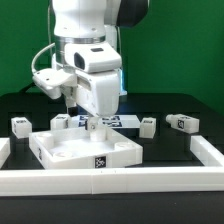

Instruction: Assemble square table

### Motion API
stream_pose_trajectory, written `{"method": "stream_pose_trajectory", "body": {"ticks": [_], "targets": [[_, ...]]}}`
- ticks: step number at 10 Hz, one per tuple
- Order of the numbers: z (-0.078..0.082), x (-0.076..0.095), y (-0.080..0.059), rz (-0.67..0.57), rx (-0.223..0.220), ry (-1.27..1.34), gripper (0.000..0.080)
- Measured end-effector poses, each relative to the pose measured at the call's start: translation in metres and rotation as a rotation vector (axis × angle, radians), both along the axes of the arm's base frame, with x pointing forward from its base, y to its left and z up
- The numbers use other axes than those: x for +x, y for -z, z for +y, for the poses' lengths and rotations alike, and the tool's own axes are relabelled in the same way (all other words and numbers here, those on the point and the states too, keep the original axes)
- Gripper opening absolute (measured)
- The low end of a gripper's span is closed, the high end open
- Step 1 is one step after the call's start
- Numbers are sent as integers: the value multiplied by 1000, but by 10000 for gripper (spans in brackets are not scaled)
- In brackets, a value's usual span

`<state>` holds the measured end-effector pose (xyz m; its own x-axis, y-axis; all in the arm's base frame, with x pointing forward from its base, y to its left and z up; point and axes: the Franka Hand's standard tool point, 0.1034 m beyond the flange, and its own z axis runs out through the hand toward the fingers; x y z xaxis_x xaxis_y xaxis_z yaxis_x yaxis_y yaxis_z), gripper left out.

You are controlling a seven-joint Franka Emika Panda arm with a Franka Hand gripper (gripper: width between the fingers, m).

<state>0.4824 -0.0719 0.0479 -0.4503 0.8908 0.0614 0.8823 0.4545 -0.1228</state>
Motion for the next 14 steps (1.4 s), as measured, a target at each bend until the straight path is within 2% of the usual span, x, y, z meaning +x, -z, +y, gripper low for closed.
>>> {"method": "stream_pose_trajectory", "body": {"ticks": [2,5,8,12,14], "targets": [[-2,-10,13,28,7,15,649],[-2,-12,15,32,8,15,649],[-9,-28,31,68,22,18,649],[-9,-27,30,67,21,23,638],[-9,-28,30,69,21,24,287]]}}
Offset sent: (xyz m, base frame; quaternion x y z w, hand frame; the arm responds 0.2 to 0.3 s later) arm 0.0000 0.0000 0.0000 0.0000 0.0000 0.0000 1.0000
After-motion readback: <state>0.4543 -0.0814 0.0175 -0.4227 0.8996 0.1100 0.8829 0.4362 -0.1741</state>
